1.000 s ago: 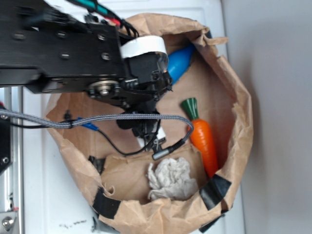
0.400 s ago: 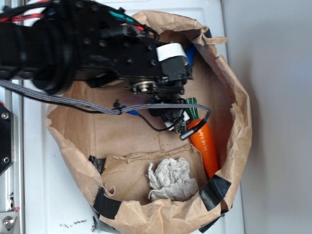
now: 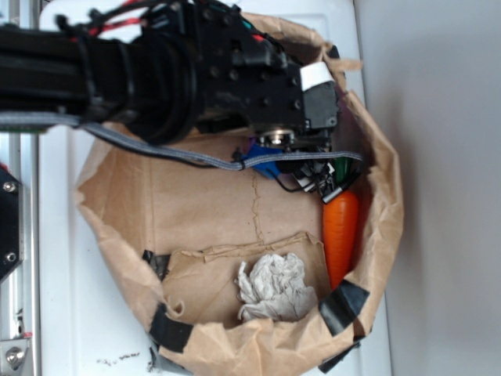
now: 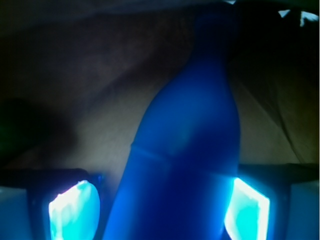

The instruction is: Grab the blue bottle.

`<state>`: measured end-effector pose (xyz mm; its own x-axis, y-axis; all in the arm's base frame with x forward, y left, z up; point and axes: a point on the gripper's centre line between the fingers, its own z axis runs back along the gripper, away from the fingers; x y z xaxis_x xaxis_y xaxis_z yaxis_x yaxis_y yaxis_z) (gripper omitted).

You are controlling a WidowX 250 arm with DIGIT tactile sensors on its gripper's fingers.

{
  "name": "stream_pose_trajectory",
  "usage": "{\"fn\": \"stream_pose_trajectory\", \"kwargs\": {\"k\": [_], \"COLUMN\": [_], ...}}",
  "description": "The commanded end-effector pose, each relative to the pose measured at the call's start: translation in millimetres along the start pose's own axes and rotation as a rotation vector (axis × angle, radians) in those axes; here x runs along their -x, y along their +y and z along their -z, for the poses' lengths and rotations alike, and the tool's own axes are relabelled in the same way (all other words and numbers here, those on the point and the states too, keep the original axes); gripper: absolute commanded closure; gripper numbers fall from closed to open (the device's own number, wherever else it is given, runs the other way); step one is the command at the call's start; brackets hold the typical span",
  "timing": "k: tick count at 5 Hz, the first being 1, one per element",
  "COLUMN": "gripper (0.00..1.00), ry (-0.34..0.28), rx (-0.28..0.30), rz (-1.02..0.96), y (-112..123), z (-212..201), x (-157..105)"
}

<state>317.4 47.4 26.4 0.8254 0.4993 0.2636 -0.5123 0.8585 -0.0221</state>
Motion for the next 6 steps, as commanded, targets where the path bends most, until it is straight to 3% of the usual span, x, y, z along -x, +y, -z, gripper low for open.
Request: {"fn": "stream_pose_trajectory", "kwargs": {"k": [1,2,4,5,6], "gripper": [1.0,1.0,1.0,1.0,1.0], "ry": [-0.089,-0.079,0.06,0.074,0.075], "rx": [0.039,0.075,0.135,0.106,0.144], "rz": [0.02,0.061,0.186,0.246,0.343], "y": [11,16,28,27,27], "z": [-19,-45,-126,-145,-156], "x": [-4,5,22,32,37]}}
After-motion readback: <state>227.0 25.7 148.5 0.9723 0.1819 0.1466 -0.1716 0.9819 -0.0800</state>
